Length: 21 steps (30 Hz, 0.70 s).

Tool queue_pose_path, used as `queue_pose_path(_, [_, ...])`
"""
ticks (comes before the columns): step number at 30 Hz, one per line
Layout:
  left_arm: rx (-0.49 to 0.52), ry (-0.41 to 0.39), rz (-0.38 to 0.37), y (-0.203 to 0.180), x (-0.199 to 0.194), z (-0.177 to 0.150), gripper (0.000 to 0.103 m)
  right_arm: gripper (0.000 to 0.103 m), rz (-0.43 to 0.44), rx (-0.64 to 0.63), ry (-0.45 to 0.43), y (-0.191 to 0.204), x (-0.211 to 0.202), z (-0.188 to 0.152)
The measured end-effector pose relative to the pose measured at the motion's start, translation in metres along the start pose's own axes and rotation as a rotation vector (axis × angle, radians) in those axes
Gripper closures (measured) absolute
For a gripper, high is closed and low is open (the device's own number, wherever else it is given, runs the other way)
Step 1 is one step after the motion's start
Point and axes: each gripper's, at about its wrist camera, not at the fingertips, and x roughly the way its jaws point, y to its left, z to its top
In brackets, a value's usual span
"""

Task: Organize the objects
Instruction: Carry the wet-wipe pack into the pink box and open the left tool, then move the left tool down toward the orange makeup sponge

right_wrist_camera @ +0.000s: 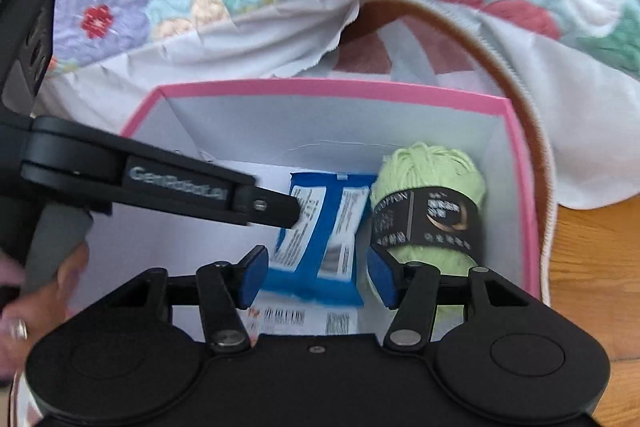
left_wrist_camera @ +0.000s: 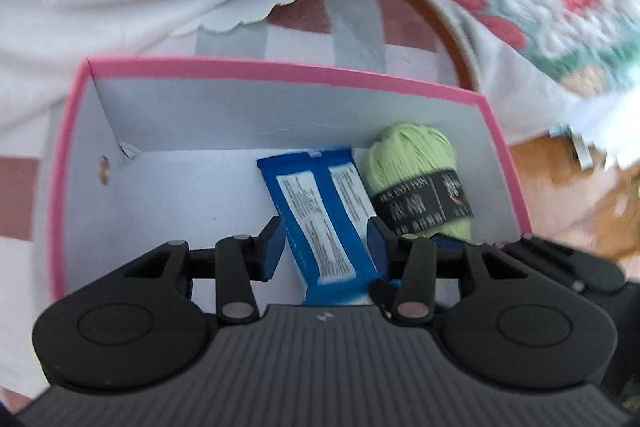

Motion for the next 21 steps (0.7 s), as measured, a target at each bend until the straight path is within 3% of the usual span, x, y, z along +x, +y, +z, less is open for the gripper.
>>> queue_pose_path(8, [0.113, 0.004, 0.013, -0.031, -0.070, -0.015, 0.059, 0.043, 0.099, -0.015, -0.043, -0.007, -0.072, -0.014])
queue_pose_path(21, [0.249, 0.009, -0.005, -0.077, -0.182, -0.068, 0.055, 0.043, 0.186, -0.156, -0.077, 0.033, -0.187, -0.037])
